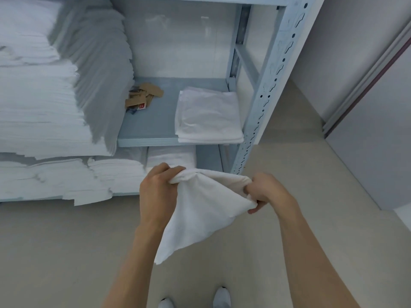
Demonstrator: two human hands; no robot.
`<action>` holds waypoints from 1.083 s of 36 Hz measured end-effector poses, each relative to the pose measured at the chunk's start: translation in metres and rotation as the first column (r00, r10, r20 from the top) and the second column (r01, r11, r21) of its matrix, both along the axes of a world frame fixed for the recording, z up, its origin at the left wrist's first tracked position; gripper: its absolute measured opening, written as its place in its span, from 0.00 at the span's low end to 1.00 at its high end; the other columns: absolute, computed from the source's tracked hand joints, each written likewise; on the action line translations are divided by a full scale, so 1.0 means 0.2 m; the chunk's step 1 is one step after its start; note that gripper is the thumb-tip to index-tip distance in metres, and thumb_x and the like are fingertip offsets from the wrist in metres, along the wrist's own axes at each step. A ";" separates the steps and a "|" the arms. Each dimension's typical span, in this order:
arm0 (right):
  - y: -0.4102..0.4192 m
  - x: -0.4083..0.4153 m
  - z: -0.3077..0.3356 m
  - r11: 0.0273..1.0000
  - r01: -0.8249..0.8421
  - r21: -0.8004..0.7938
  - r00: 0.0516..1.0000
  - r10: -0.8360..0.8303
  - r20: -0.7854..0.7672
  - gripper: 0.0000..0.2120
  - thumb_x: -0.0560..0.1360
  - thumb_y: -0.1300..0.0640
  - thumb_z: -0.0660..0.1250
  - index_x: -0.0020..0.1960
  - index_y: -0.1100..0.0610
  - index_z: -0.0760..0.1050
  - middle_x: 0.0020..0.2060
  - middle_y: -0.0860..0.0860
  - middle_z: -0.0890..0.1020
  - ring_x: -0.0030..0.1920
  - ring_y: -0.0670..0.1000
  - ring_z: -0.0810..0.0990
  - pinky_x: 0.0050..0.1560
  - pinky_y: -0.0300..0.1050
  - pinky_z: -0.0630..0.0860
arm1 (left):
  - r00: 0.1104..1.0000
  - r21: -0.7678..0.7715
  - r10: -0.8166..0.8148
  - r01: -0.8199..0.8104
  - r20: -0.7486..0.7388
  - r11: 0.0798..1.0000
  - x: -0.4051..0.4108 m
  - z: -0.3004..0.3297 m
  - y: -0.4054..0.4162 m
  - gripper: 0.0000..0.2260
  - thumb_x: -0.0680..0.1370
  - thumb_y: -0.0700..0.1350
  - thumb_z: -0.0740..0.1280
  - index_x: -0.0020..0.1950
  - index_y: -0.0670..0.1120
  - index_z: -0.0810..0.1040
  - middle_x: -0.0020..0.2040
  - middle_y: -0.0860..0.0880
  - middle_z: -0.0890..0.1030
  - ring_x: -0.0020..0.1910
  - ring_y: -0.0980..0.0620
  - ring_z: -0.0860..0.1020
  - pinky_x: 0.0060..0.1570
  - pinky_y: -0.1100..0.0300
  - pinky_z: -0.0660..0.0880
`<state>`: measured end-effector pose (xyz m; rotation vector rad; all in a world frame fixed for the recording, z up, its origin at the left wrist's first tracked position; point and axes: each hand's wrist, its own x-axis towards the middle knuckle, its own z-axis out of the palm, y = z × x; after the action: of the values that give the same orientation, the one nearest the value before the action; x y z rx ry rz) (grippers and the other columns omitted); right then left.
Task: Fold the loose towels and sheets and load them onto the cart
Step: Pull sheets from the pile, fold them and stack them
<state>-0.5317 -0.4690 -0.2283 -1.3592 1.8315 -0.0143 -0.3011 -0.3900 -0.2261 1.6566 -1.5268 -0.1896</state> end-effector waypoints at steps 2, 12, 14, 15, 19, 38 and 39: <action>-0.03 0.01 0.05 0.998 0.027 -0.048 1.000 -0.027 -0.001 0.06 0.78 0.64 0.63 0.44 0.65 0.77 0.33 0.60 0.83 0.30 0.62 0.84 0.43 0.59 0.83 | 1.000 0.023 -0.010 0.010 -0.011 1.000 0.05 -0.01 0.00 0.17 0.69 0.25 0.70 0.49 0.44 0.87 0.37 0.46 0.79 0.36 0.44 0.77 0.36 0.48 0.76; -0.07 0.13 0.31 0.914 0.037 -0.405 0.989 -0.091 -0.116 0.09 0.76 0.60 0.70 0.38 0.64 0.77 0.36 0.58 0.82 0.29 0.55 0.83 0.18 0.34 0.66 | 0.995 0.006 -0.101 0.101 -0.001 0.995 0.28 0.04 -0.05 0.14 0.71 0.30 0.73 0.49 0.47 0.88 0.35 0.48 0.78 0.34 0.45 0.76 0.34 0.52 0.72; -0.02 0.16 0.33 0.966 0.045 -0.254 0.998 -0.057 -0.040 0.07 0.72 0.59 0.71 0.42 0.63 0.79 0.35 0.57 0.85 0.29 0.55 0.85 0.29 0.36 0.76 | 0.994 -0.008 -0.109 0.109 0.000 0.994 0.31 0.04 -0.04 0.14 0.71 0.30 0.74 0.48 0.47 0.88 0.33 0.48 0.76 0.32 0.46 0.74 0.32 0.52 0.71; 0.01 0.18 0.33 0.990 0.032 -0.139 0.999 -0.034 -0.009 0.09 0.69 0.58 0.73 0.45 0.63 0.80 0.35 0.56 0.86 0.30 0.56 0.85 0.36 0.42 0.81 | 0.993 -0.013 -0.116 0.116 -0.001 0.993 0.32 0.04 -0.04 0.14 0.70 0.30 0.74 0.48 0.47 0.88 0.33 0.48 0.76 0.32 0.46 0.74 0.31 0.51 0.71; 0.09 0.21 0.27 0.996 -0.074 0.046 0.996 0.076 -0.039 0.10 0.69 0.58 0.70 0.49 0.59 0.81 0.35 0.53 0.87 0.35 0.55 0.87 0.48 0.49 0.83 | 0.990 -0.008 -0.144 0.144 -0.011 0.990 0.34 0.01 -0.03 0.14 0.71 0.29 0.73 0.48 0.47 0.88 0.35 0.48 0.79 0.35 0.45 0.77 0.34 0.49 0.74; 0.11 0.23 0.19 0.931 0.252 -0.264 0.965 -0.222 0.137 0.17 0.72 0.73 0.63 0.53 0.59 0.83 0.48 0.59 0.85 0.48 0.61 0.85 0.59 0.56 0.79 | 0.984 0.024 -0.177 0.177 0.001 0.984 0.48 -0.01 0.06 0.15 0.69 0.28 0.73 0.48 0.46 0.88 0.35 0.45 0.80 0.34 0.45 0.78 0.35 0.47 0.76; 0.11 0.24 0.21 0.901 0.243 -0.359 0.970 -0.221 0.099 0.17 0.74 0.70 0.63 0.55 0.56 0.83 0.53 0.57 0.85 0.53 0.59 0.84 0.60 0.55 0.78 | 0.983 0.026 -0.183 0.183 -0.003 0.983 0.47 -0.01 0.07 0.15 0.69 0.28 0.73 0.48 0.46 0.88 0.35 0.45 0.80 0.34 0.45 0.77 0.35 0.47 0.76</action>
<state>-0.4837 -0.4469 -0.1865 -1.3610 2.0005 -0.5434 -0.2071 -0.3761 -0.2272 1.5349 -1.6832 -0.3093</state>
